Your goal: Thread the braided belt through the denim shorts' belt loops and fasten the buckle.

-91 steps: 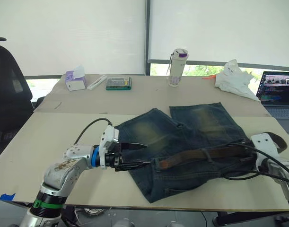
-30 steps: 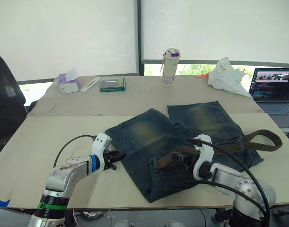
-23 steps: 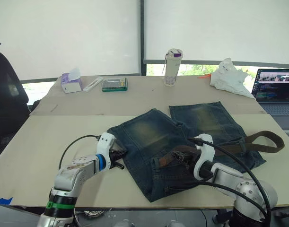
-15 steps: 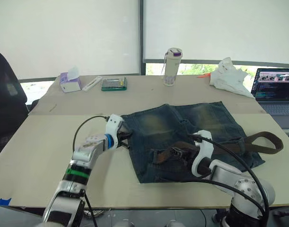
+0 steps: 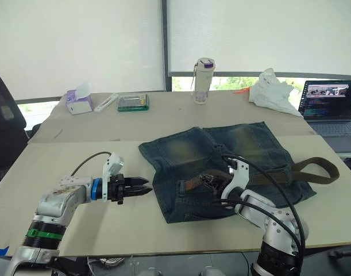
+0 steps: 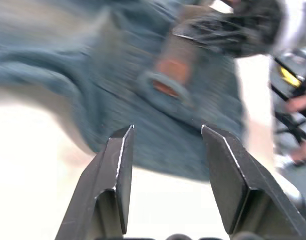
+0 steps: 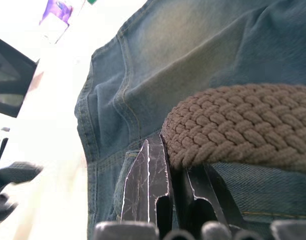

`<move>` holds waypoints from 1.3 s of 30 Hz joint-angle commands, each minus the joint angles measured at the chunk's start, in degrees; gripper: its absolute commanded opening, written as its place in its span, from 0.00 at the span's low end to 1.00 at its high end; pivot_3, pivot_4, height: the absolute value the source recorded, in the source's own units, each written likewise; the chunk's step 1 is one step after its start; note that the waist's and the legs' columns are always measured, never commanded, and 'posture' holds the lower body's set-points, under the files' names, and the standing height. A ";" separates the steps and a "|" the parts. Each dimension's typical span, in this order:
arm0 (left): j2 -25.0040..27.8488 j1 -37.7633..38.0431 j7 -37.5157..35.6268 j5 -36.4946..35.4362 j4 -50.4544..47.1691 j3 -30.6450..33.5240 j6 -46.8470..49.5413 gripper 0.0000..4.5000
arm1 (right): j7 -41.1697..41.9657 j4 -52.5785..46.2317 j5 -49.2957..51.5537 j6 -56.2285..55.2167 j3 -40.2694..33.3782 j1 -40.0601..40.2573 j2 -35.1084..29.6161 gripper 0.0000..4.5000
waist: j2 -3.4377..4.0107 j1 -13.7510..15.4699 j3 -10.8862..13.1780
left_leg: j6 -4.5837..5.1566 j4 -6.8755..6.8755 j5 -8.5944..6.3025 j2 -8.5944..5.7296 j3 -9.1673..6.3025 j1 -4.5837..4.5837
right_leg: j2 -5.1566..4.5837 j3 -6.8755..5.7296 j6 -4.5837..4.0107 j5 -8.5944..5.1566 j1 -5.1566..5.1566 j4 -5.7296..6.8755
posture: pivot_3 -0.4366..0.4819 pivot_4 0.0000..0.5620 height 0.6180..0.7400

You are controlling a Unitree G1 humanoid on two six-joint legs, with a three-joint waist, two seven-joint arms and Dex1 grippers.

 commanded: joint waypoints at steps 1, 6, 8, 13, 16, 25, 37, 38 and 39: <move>-1.11 0.18 -0.21 -0.55 -2.34 0.06 -1.84 0.51 | 0.75 1.55 0.58 -2.34 2.79 -0.87 1.11 0.00 | -0.01 0.15 0.00 | 0.00 0.01 0.00 0.00 -0.01 -0.02 | -0.01 0.02 0.00 0.00 0.00 0.00 | 0.48 0.27 1.00; -3.26 1.39 2.73 -1.15 -4.22 -0.28 0.89 0.51 | 1.04 3.36 0.71 -2.60 6.09 -0.78 1.21 0.00 | -0.01 -0.43 0.00 | 0.00 -0.03 0.00 0.06 0.00 -0.02 | -0.13 0.11 0.00 0.00 -0.04 0.03 | 0.48 0.27 1.00; -4.22 1.12 5.36 -2.21 -4.61 -0.05 5.14 0.51 | 1.01 3.89 0.83 -2.95 6.85 -0.68 1.31 0.00 | -0.01 -0.58 0.00 | 0.00 -0.05 0.00 0.10 0.00 -0.02 | -0.08 0.11 -0.01 0.01 -0.07 0.03 | 0.48 0.27 1.00; -6.23 0.87 13.13 -6.28 -3.52 2.44 19.25 0.51 | 2.23 4.52 2.68 -3.32 7.33 -0.59 2.17 0.00 | -0.01 -0.69 0.00 | 0.00 -0.05 0.00 0.17 0.01 0.02 | 0.19 -0.01 0.00 0.00 -0.05 0.07 | 0.48 0.27 1.00; -9.21 0.40 18.13 -8.81 -3.25 4.56 25.66 0.51 | 2.83 4.06 3.98 -3.16 7.45 -0.69 2.51 0.00 | -0.02 -0.63 0.00 | 0.00 -0.03 0.00 0.14 0.00 0.02 | 0.23 -0.07 0.01 0.00 -0.04 0.07 | 0.48 0.27 1.00; -18.23 0.75 28.25 -14.06 -6.23 8.45 32.47 0.51 | 3.14 3.06 6.53 -2.62 8.80 -0.33 1.34 0.00 | -0.04 -0.51 -0.01 | 0.00 -0.03 0.00 0.09 0.00 0.01 | 0.19 -0.05 0.01 0.00 -0.03 0.08 | 0.48 0.27 1.00; -16.82 1.16 32.27 -13.20 -5.98 8.57 32.99 0.51 | 2.59 2.52 8.87 -2.12 6.87 -0.15 1.17 0.00 | -0.04 -0.52 -0.01 | 0.00 -0.04 0.00 0.06 0.00 0.02 | 0.18 -0.04 0.00 0.00 -0.04 0.06 | 0.48 0.27 1.00; -16.82 1.21 32.22 -13.41 -5.90 8.53 32.93 0.51 | 2.49 2.52 9.40 -2.15 6.75 -0.22 1.26 0.00 | -0.04 -0.55 -0.01 | -0.01 -0.04 0.00 0.06 0.00 0.03 | 0.18 -0.03 0.00 0.00 -0.04 0.06 | 0.48 0.27 1.00; -16.94 1.18 32.25 -13.53 -5.80 8.38 32.79 0.51 | 2.35 2.57 10.07 -2.18 6.53 -0.33 1.44 0.00 | -0.04 -0.54 -0.01 | -0.01 -0.05 0.00 0.07 0.00 0.04 | 0.18 -0.03 0.00 0.00 -0.04 0.06 | 0.48 0.27 1.00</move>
